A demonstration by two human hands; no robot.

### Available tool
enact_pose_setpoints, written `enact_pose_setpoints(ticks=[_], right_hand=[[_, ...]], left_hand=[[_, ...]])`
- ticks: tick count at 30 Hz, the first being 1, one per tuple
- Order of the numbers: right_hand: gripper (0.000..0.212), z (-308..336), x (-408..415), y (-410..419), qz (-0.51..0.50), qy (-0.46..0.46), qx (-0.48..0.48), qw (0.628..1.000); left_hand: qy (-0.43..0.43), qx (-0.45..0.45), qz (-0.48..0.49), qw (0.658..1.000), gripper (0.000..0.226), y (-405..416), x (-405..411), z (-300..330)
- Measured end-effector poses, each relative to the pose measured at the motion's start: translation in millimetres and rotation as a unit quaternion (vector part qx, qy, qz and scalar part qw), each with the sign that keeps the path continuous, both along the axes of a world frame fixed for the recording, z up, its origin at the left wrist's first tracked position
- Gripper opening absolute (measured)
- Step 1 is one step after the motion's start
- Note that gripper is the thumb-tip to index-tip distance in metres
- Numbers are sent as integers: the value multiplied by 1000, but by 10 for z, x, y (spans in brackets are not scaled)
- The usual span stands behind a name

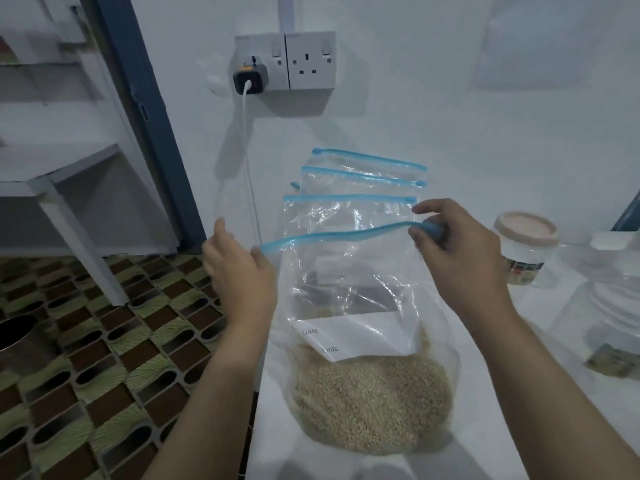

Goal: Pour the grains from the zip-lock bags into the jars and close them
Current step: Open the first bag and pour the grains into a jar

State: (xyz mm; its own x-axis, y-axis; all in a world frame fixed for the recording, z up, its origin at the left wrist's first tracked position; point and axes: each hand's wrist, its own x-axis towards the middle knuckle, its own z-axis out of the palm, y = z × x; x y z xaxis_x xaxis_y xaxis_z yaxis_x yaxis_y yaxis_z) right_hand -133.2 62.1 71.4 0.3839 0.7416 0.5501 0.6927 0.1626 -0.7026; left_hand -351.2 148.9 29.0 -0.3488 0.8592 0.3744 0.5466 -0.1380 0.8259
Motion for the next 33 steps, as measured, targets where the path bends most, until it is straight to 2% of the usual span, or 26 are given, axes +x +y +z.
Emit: enact_pose_setpoints(ticks=[1,3,5,7,10,14,18,23,26,30,32,33], right_hand=[[15,10,-39,-21,10,44,22,999],[16,62,-120,-55,40,105,56,992],[16,146,-200,-97,83,123,72,986],[12,223,-273,-160,130,114,70,982],[15,281,-313,-265,163,92,80,979],[12,291,-314,-361,167,119,108,973],[9,277,-326,-381,185,106,107,971],[18,265,-249,-350,156,129,141,969],[18,193,-82,-267,75,201,160,963],[18,12,49,-190,-15,361,146,921],[19,-69,40,-174,-36,382,130,914],[20,-94,11,-184,-49,348,124,928]], left_hand=[[85,15,-1,996,52,-55,11,49],[199,81,-70,974,42,-186,92,205],[178,141,-192,955,30,-364,250,353],[155,203,-255,933,27,-527,433,427],[127,256,-246,926,27,-628,592,458],[93,293,-222,925,24,-651,618,448],[57,308,-229,921,20,-746,683,532],[107,301,-195,927,21,-589,591,545],[142,254,-139,947,27,-378,341,467],[168,190,-40,967,22,-67,-75,305],[147,163,-42,975,20,3,-141,251],[97,147,-80,981,20,0,-128,227]])
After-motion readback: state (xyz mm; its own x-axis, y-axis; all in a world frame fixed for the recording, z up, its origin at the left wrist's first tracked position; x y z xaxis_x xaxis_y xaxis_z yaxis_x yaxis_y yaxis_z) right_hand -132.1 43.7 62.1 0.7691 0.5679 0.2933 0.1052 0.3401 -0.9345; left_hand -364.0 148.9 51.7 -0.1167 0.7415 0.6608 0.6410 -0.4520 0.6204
